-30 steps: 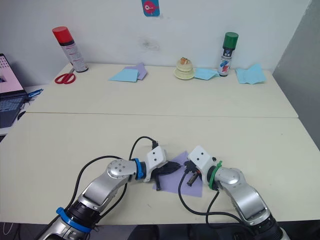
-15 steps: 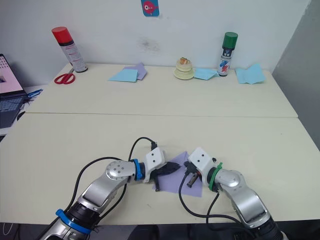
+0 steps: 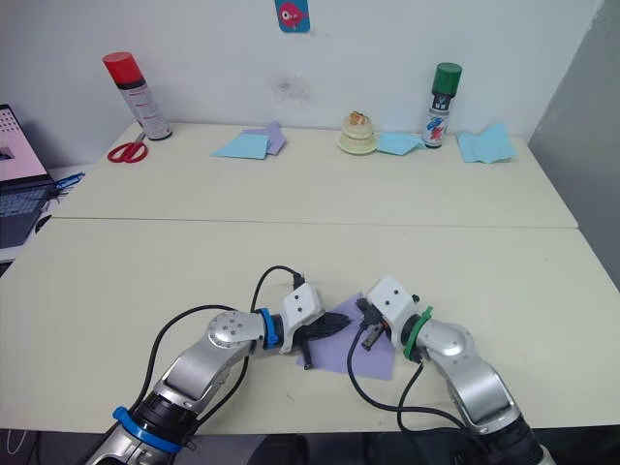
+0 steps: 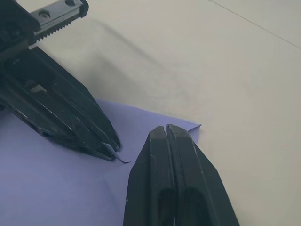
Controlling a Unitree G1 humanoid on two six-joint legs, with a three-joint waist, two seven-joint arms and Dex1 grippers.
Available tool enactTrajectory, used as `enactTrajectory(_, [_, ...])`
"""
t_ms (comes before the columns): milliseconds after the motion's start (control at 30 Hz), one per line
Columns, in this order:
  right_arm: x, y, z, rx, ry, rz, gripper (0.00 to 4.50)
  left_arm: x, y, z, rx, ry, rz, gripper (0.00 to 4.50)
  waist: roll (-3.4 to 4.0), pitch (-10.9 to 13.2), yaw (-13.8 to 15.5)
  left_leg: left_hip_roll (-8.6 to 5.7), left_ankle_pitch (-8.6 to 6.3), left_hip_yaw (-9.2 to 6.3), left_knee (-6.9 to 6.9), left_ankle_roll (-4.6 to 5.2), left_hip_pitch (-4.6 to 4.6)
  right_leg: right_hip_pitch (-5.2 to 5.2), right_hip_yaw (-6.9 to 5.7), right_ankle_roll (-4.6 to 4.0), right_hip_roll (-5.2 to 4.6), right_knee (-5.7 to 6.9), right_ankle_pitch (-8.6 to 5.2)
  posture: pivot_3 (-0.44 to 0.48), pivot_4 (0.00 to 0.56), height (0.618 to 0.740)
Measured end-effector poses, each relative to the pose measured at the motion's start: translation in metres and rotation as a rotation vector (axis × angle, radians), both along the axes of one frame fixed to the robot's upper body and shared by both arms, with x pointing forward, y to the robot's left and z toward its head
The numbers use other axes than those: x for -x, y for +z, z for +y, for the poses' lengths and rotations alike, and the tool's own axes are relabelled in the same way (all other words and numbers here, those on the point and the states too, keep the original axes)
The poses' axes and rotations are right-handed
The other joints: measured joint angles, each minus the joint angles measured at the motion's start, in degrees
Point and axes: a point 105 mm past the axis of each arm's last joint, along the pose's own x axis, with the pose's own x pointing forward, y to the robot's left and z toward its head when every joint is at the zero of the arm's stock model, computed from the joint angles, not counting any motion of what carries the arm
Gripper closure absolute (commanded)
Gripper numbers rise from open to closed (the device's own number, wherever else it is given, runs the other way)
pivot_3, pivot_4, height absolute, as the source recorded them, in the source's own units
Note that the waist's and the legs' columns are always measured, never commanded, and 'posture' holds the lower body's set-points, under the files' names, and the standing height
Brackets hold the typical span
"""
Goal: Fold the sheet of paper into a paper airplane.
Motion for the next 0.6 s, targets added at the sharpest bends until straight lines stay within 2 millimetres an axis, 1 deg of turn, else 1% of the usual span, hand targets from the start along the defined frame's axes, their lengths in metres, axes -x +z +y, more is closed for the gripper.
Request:
enactTrajectory(100, [0.000, -0.002, 0.006, 0.004, 0.026, 0.009, 4.50, 0.000, 0.000, 0.000, 0.000, 0.000, 0.001, 4.48, 0.00, 0.00, 0.01, 0.00, 0.00, 0.00, 0.00, 0.00, 0.00, 0.00, 0.00, 0.00, 0.00, 0.00, 0.00, 0.000, 0.150, 0.725])
enactTrajectory(233, [-0.002, -0.011, 0.006, 0.019, 0.023, 0.035, 4.50, 0.000, 0.000, 0.000, 0.000, 0.000, 0.001, 4.48, 0.00, 0.00, 0.03, 0.00, 0.00, 0.02, 0.00, 0.00, 0.00, 0.00, 0.02, 0.00, 0.00, 0.00, 0.00, 0.000, 0.150, 0.725])
enactTrajectory(500, [-0.004, -0.011, 0.007, 0.051, 0.023, 0.037, 4.50, 0.001, 0.000, 0.000, 0.001, -0.003, 0.003, 4.48, 0.02, -0.02, 0.02, 0.01, 0.00, 0.00, 0.01, 0.00, 0.04, 0.00, 0.01, -0.01, 0.00, 0.09, 0.00, 0.000, 0.150, 0.725])
enactTrajectory(567, [-0.004, -0.011, 0.008, 0.053, 0.022, 0.039, 4.50, 0.001, 0.000, 0.001, 0.007, -0.002, -0.002, 3.97, 0.02, -0.02, -0.04, 0.01, 0.00, 0.01, 0.01, 0.00, 0.04, -0.01, 0.02, -0.01, 0.00, 0.11, 0.00, 0.000, 0.150, 0.725])
enactTrajectory(600, [-0.004, -0.011, 0.007, 0.054, 0.021, 0.040, 4.50, 0.002, 0.000, 0.001, 0.010, -0.003, -0.007, 3.78, 0.02, -0.02, -0.06, 0.02, 0.00, 0.01, 0.01, 0.00, 0.04, -0.02, 0.02, -0.01, 0.00, 0.11, 0.00, 0.000, 0.150, 0.725])
